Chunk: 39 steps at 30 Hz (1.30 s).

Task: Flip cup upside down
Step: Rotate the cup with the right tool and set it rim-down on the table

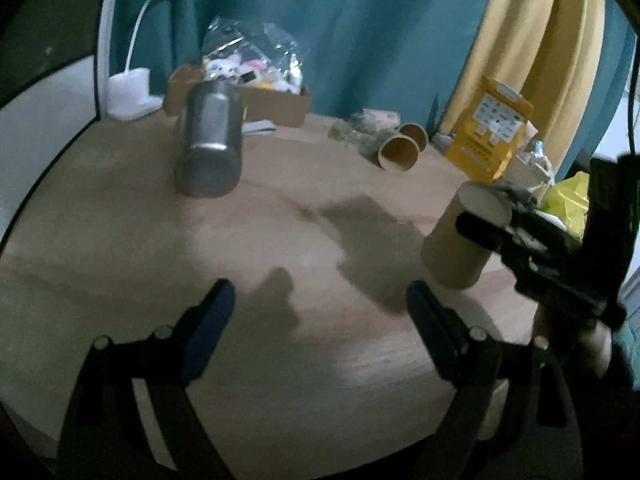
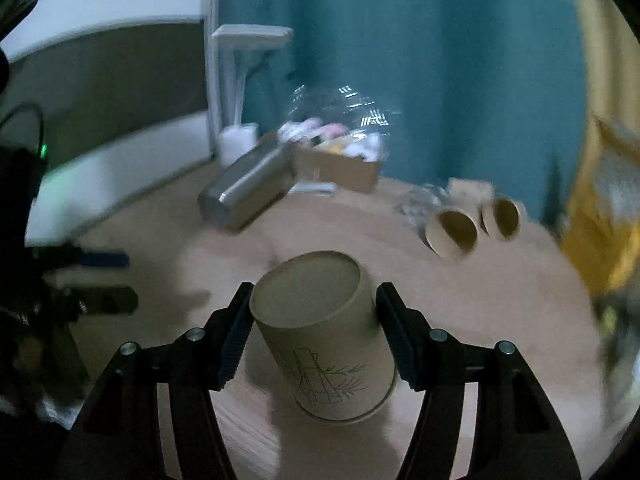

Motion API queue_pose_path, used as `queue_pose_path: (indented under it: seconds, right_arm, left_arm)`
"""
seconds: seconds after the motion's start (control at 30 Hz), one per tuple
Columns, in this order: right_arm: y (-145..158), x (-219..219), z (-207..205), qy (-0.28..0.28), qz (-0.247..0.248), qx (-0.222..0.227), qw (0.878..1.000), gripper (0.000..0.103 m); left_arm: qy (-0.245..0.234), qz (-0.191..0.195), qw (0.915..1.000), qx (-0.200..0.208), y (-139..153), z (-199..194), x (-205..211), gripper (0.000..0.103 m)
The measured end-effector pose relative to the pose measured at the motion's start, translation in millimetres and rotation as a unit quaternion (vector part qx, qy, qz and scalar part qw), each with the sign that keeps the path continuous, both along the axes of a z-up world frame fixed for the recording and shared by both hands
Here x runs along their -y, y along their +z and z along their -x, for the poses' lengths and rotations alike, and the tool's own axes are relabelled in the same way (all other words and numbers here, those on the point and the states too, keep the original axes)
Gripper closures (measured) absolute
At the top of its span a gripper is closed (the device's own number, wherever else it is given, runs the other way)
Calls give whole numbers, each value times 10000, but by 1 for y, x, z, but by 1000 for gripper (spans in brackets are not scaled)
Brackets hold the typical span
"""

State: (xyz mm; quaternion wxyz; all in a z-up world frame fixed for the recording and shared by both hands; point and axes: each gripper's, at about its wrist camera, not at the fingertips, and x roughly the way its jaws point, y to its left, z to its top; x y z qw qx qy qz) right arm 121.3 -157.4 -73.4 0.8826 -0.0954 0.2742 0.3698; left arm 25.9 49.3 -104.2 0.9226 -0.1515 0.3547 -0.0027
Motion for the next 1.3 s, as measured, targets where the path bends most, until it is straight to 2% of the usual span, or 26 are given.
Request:
queue_pose_path:
  seconds: [0.03, 0.1, 0.17, 0.3, 0.57, 0.6, 0.67, 0.83, 1.03, 1.2, 1.3]
  right_arm:
    - [-4, 5, 4, -145, -264, -75, 9995, 38]
    - [-8, 13, 12, -326, -461, 7, 9984, 38]
    - [-15, 22, 23, -533, -500, 71, 9973, 38]
    - [-31, 37, 20, -847, -581, -164, 9946, 38]
    - [-45, 45, 18, -856, -527, -181, 9948, 36]
    - [-44, 44, 19, -854, -489, -154, 9950, 30]
    - [-43, 44, 19, -848, -472, -118, 9952, 23]
    - [-33, 51, 23, -893, -553, -121, 9944, 23]
    - [-11, 66, 33, -1068, -600, -48, 9925, 23]
    - [-6, 80, 36, -1196, -540, -190, 9912, 23]
    - [-4, 89, 41, -1278, -484, -194, 9904, 23]
  left_arm:
    - [-10, -33, 10000, 10, 1, -2, 2, 15]
    - [-44, -112, 9999, 66, 3, -5, 10, 14]
    - [-66, -239, 9997, 67, 3, -8, 15, 14]
    - [-58, -379, 9993, 42, 1, -10, 23, 14]
    - [60, -444, 9990, -19, -3, -10, 33, 14]
    - [75, -451, 9990, -19, -3, -10, 33, 14]
    - [119, -451, 9989, -6, -1, -9, 34, 15]
    - [221, -527, 9983, 67, 3, -6, 37, 14]
    - [47, -698, 9974, 157, 10, -3, 54, 14]
    - [91, -798, 9958, 432, 20, 7, 65, 14]
    - [103, -842, 9954, 451, 23, 9, 69, 14]
